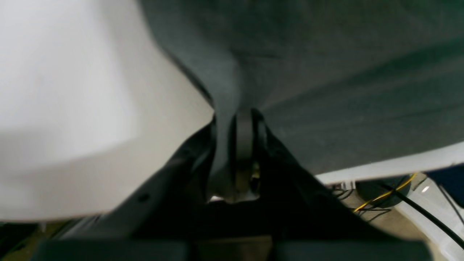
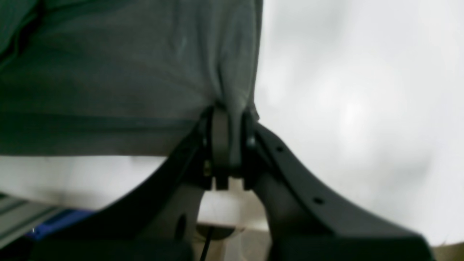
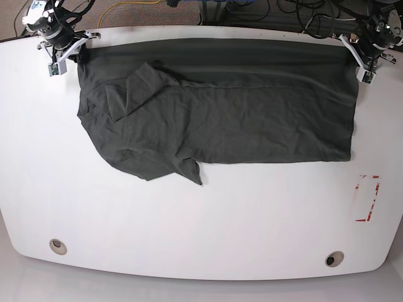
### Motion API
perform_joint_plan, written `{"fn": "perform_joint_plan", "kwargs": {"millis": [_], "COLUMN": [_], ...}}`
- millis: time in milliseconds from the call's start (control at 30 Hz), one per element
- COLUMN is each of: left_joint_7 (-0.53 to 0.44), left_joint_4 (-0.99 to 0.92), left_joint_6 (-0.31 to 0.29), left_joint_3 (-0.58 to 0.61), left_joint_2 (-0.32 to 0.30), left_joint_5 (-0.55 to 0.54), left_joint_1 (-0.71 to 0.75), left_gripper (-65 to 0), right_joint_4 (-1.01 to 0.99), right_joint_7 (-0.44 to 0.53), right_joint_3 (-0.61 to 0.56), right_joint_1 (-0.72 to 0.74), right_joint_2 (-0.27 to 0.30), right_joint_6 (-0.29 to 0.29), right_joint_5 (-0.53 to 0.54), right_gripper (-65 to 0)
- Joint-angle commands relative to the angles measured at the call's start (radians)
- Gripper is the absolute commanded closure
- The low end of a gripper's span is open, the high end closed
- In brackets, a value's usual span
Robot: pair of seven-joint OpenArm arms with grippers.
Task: Layout the t-shirt on the table in an organized manner, then fold the t-shirt properly
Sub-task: 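Pull the shirt's collar edge toward the robot with both grippers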
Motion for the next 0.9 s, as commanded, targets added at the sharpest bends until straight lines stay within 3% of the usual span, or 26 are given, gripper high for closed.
{"fn": "perform_joint_plan", "kwargs": {"millis": [0,433,567,700,767,867], "left_joint_7": [-0.001,0.001,0.001,0.001,0.001,0.001], "left_joint_4": [0.015,0.018,0.018,0.023,0.032,0.058], "left_joint_6": [0.014,0.014,0.014,0.014,0.014,0.014], "left_joint_3": [-0.015,-0.015,-0.016,-0.02,-0.021,-0.021], "left_joint_2": [-0.02,-0.02,-0.02,-0.02,-0.02,-0.02], "left_joint_5": [0.019,0.021,0.021,0.021,0.019,0.019], "left_joint_1": [0.006,0.01,0.01,0.01,0.01,0.01], "left_gripper": [-1.0,-3.1,-14.2,-29.6,-36.3,-41.4], "right_joint_4": [0.024,0.024,0.038,0.072,0.09,0.131], "right_joint_7": [0.018,0.018,0.018,0.018,0.018,0.018], "right_joint_3": [0.012,0.012,0.015,0.015,0.015,0.02], "right_joint_1": [-0.012,-0.021,-0.019,-0.021,-0.021,-0.021], "right_joint_2": [0.016,0.011,0.011,0.01,0.003,-0.012], "right_joint_6": [-0.01,-0.01,-0.01,-0.01,-0.01,-0.01], "right_joint_5": [-0.002,-0.004,-0.004,0.001,0.001,-0.005], "right_gripper": [-0.5,-3.0,-16.6,-33.0,-38.2,-40.9]}}
